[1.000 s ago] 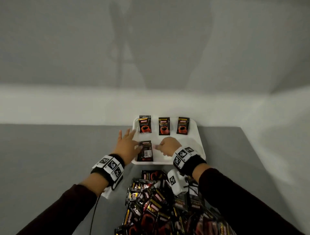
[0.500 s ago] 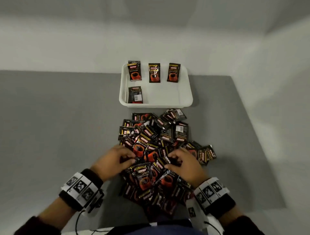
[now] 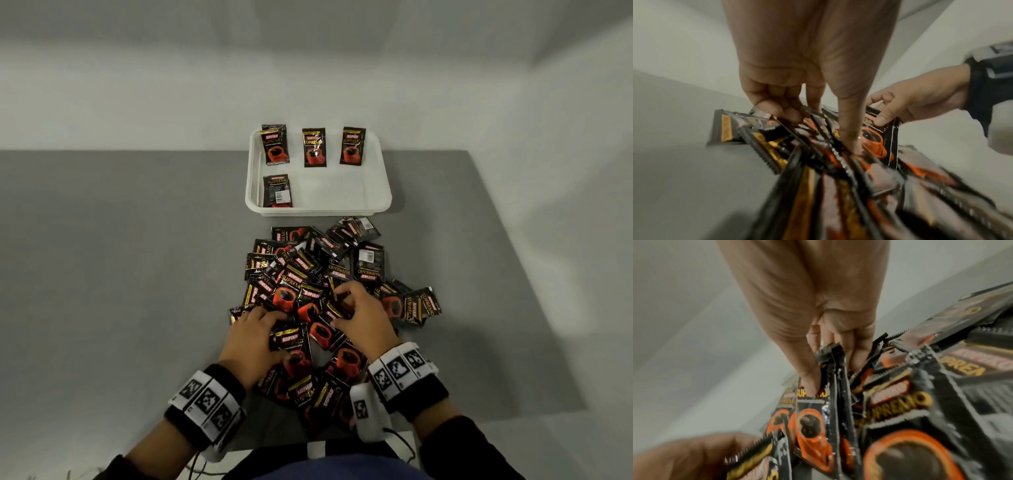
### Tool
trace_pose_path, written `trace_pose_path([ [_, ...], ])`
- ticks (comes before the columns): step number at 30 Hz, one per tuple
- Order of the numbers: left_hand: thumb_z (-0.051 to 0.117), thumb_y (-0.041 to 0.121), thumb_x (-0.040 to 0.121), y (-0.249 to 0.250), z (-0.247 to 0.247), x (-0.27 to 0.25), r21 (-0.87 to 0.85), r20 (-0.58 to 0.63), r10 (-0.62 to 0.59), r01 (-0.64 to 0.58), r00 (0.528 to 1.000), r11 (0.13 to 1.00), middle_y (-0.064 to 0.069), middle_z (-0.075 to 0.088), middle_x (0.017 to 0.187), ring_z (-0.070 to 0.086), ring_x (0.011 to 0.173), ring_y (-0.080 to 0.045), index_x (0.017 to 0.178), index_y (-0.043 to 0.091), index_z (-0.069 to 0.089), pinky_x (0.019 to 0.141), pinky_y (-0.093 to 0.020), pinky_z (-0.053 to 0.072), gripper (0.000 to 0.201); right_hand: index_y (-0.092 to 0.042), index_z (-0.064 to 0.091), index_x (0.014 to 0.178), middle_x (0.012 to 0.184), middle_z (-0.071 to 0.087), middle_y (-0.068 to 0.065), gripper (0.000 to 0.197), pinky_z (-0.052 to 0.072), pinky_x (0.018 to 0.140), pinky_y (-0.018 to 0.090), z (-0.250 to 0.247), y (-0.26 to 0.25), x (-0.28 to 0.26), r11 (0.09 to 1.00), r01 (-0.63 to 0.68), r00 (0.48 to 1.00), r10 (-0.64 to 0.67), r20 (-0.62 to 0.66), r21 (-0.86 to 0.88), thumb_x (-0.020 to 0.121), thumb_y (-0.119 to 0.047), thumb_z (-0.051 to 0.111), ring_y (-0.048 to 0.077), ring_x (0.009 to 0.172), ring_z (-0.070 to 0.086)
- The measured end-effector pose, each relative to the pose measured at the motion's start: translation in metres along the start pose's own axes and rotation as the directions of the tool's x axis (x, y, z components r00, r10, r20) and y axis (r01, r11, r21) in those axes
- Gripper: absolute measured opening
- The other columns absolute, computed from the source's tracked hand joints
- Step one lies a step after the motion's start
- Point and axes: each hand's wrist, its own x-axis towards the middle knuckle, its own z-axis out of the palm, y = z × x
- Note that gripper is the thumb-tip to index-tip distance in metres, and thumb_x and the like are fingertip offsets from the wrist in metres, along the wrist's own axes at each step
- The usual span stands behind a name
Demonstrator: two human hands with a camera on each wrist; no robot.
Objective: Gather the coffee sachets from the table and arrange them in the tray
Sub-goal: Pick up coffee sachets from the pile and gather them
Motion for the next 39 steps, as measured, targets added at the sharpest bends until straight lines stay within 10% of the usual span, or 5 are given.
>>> trace_pose_path([
  [8,0.071,-0.009,0.07,-0.008,-0.034,-0.001,-0.521,-0.109,-0.103,0.032,0.989,0.853,0.003,0.058,0.094,0.057,0.078,-0.007,0.094,0.019,0.062,0.061,-0.005,0.042,0.038,-0.027,0.061,0.093,0.097,0.066,-0.003,0.039,0.054,0.073,0.023,-0.065,-0.001,-0.011,0.931,0.002,0.998,0.024,-0.066,0.364,0.071,0.001,0.075,0.008,0.087,0.064],
  [14,0.072,-0.008,0.069,0.001,-0.061,-0.006,-0.745,-0.027,-0.039,0.006,0.999,0.667,-0.003,0.071,0.083,0.068,0.072,-0.01,0.09,0.012,0.065,0.071,-0.02,0.054,0.03,-0.021,0.07,0.088,0.091,0.072,0.001,0.025,0.052,0.086,0.031,-0.081,0.009,-0.029,0.99,-0.024,0.963,-0.014,0.269,0.138,0.068,-0.012,0.081,0.014,0.085,0.069],
  [18,0.073,0.008,0.075,0.021,-0.058,-0.004,-0.579,0.162,0.096,0.016,0.982,0.815,0.004,0.072,0.077,0.066,0.066,-0.004,0.091,0.025,0.066,0.061,-0.015,0.053,0.025,-0.009,0.065,0.111,0.117,0.059,0.006,0.046,0.041,0.088,0.021,-0.042,0.018,-0.028,0.974,0.039,0.97,0.016,0.243,-0.221,0.07,-0.021,0.08,0.017,0.105,0.055],
  [27,0.062,0.005,0.08,0.068,0.005,0.016,0.087,0.191,0.262,-0.282,0.946,0.955,0.007,0.026,0.149,0.033,0.13,-0.02,0.127,0.023,0.053,0.107,-0.032,0.037,0.051,-0.021,0.065,0.107,0.115,0.055,-0.001,0.039,0.042,0.096,0.038,-0.021,0.033,-0.022,0.949,0.044,0.996,-0.019,0.082,-0.312,0.07,-0.025,0.076,0.021,0.113,0.047],
  [39,0.065,0.009,0.08,0.068,0.009,0.04,0.171,0.165,0.245,-0.272,0.956,0.947,0.004,0.043,0.126,0.042,0.115,-0.018,0.118,0.018,0.058,0.098,-0.029,0.042,0.04,-0.024,0.051,0.098,0.098,0.054,-0.01,0.041,0.038,0.071,0.012,-0.1,0.052,-0.005,0.955,-0.061,0.988,0.099,-0.118,0.289,0.072,-0.003,0.076,0.005,0.088,0.052],
])
